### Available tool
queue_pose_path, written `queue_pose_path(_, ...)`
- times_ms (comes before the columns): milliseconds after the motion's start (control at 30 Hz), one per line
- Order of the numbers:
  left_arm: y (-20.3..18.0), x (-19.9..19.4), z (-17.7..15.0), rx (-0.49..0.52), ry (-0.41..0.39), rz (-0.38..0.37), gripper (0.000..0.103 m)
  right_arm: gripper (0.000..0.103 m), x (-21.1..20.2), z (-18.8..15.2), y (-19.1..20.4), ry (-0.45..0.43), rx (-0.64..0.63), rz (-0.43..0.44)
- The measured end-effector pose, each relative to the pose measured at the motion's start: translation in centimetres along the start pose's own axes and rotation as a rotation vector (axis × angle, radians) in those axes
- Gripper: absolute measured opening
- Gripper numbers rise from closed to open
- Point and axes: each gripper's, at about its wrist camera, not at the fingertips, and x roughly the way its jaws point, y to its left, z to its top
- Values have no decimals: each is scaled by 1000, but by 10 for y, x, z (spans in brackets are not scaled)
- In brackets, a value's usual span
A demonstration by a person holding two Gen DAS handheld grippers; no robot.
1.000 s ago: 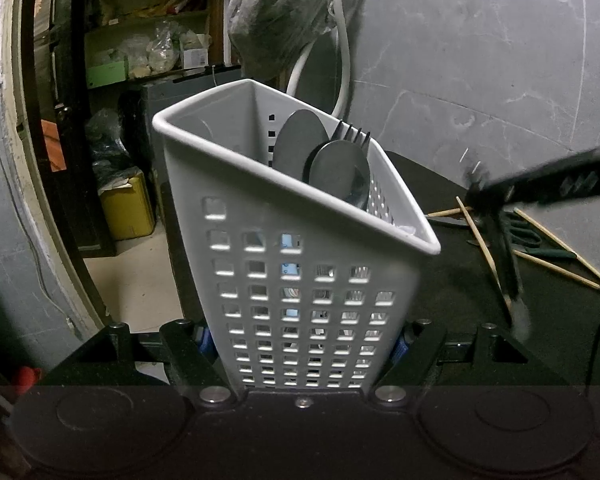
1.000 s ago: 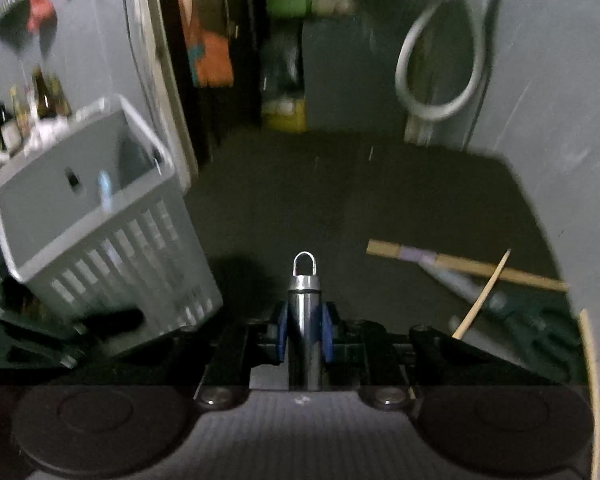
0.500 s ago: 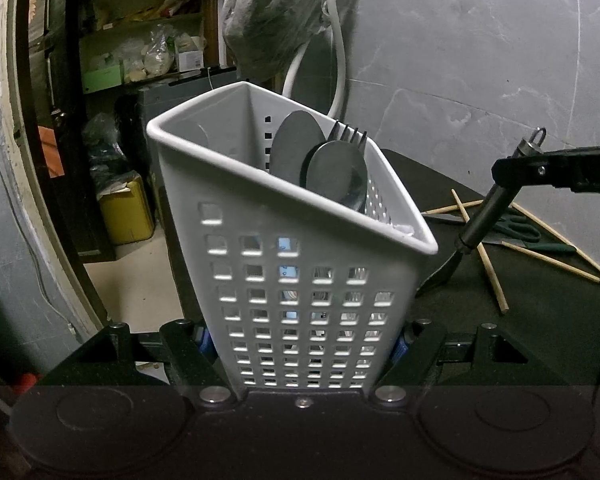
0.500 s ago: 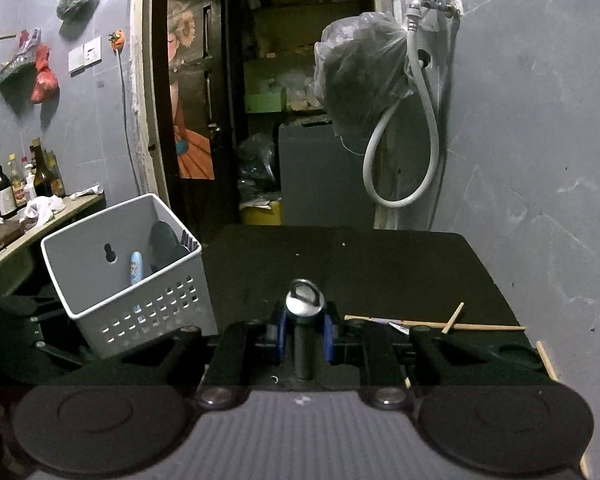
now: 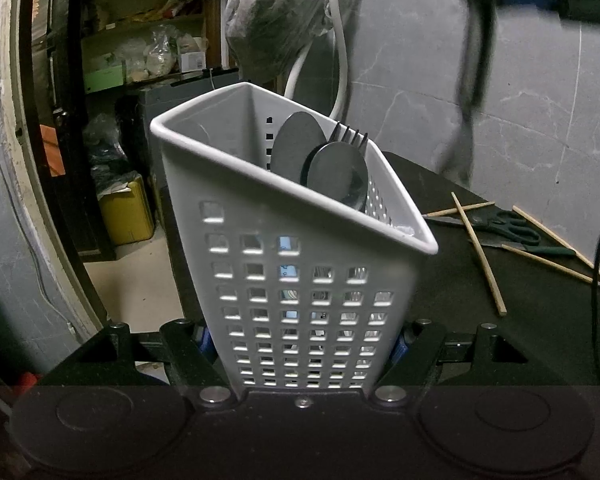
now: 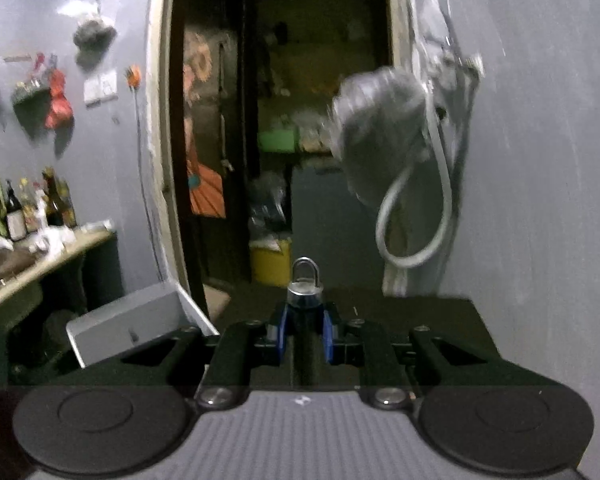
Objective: Organize utensils
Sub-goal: 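Carry the peeler over the caddy and drop it in with the right gripper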
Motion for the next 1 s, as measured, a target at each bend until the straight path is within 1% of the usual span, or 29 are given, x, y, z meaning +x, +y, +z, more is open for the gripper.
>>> queue_pose_path(100,0,0,-1,-3,-2,2,76,20,-10,28,11,-72,-15,47)
queue_pose_path(167,0,-1,-1,-6,-3,3,76,20,-13,43,17,-107,-21,94)
queue_pose_path(233,0,-1,-2,-6,-4,3,76,20,-14,51,21,-137,-13,136)
queue_pose_path(367,0,-1,-2,-6,-4,3,76,20,-7,61,28,-152,-10,195)
queue_pose_path(467,0,-1,-2,-6,-4,3,76,20,3,59,35,-137,-23,214)
queue_pose_path(800,0,-1,-2,-7,-5,3,76,20,20,33,53,-72,-21,256)
queue_pose_path(1000,-1,-1,-3,-9,-6,4,76,20,32,19,61,-5,-27,261)
